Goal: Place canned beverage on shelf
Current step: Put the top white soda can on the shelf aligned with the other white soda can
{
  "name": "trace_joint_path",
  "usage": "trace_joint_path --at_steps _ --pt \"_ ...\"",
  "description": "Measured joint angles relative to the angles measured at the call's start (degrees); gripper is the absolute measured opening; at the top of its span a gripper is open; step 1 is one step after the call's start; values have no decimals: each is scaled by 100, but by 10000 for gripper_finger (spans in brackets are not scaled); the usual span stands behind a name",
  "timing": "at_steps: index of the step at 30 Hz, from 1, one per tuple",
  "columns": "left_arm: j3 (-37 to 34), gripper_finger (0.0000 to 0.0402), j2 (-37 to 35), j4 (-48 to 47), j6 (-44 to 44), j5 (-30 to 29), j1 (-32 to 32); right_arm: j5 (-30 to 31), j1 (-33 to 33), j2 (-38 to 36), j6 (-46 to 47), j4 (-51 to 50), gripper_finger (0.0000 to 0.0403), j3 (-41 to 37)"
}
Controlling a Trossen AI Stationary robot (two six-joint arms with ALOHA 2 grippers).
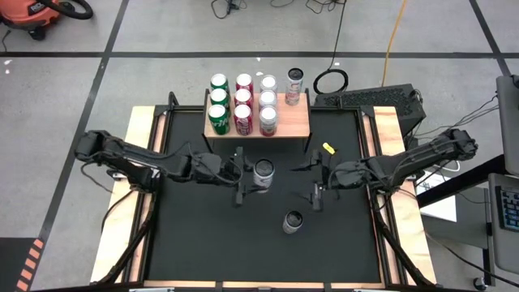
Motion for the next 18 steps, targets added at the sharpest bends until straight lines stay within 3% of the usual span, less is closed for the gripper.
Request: trace_joint_path --at_steps 6,18 --pt "0 240 -205 -929 -187 270 -7 -555 -76 29 -452 1117 339 -2" --pt "0 240 -89 -946 -122 286 -98 -1036 -516 497 -422 2236 381 -2"
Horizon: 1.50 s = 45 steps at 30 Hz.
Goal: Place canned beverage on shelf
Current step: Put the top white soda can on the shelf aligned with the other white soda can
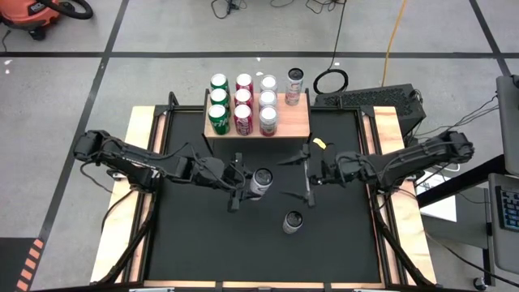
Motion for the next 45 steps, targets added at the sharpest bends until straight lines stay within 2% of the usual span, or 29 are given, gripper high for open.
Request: trace_joint_path --at_steps 13,25,32,35,45 --pt "0 240 9 190 154 -37 -11 -599 -346 645 146 1019 391 20" --pt "0 240 7 190 154 -39 -21 -744 -365 1263 -296 149 391 1035" --pt "0 240 8 138 187 -39 -50 -737 -365 1353 -328 102 390 1156" --pt "0 240 7 144 272 -39 -63 -737 -365 1350 -315 111 375 1156" --pt "0 240 7 206 264 -205 -63 -748 -365 1350 -328 109 287 1154"
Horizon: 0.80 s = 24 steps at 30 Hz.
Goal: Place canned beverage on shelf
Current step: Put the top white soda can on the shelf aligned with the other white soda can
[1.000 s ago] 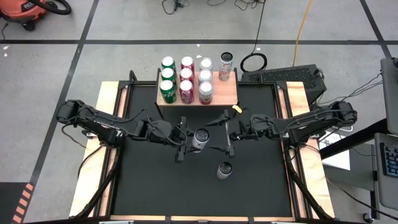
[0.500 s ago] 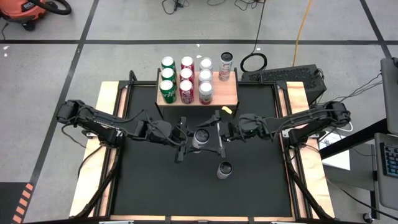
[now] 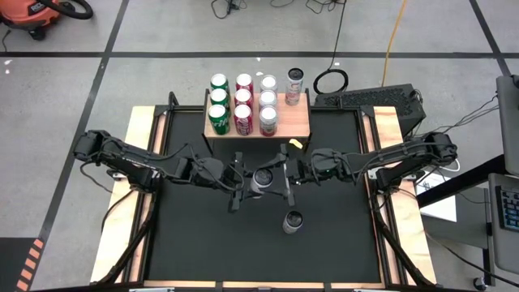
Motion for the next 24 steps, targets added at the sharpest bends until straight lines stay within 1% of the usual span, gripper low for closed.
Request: trace_joint_path --at_steps 5,9,14,20,24 --pt "0 241 2 -7 -1 -10 0 -2 0 0 -37 0 250 0" --pt "0 253 0 -15 -1 -29 0 0 0 0 -46 0 228 -2" --pt "0 273 0 -15 -21 -28 0 -4 0 0 -71 1 229 -2" --pt "17 321 -15 55 -18 85 -7 -16 2 -26 -94 -157 228 -22" --pt "15 350 -34 31 -16 63 -7 -8 2 -219 -129 -349 228 -22"
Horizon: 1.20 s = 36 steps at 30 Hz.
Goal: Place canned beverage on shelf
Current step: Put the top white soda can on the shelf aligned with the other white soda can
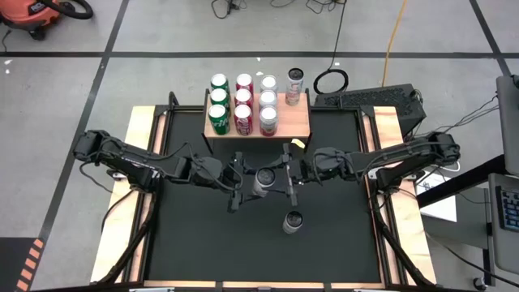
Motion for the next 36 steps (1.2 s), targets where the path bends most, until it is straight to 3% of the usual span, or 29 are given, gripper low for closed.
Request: trace_joint_path --at_steps 10,19,22,26,36 --pt "-11 359 -140 -425 -261 -412 -27 2 -63 -1012 -220 -1023 231 4" --pt "-40 359 -36 -1191 -628 -612 -191 4 -585 -1932 -553 -1708 230 11" --pt "-257 359 -38 -950 -765 -629 -265 -41 -903 -2115 -621 -1853 230 11" --pt "-645 358 -36 -737 -959 -681 -363 -560 -1422 -2244 -574 -1991 230 52" --pt "-1488 358 -38 524 -1215 -778 -365 -1211 -2297 -1865 -928 -3183 233 1086"
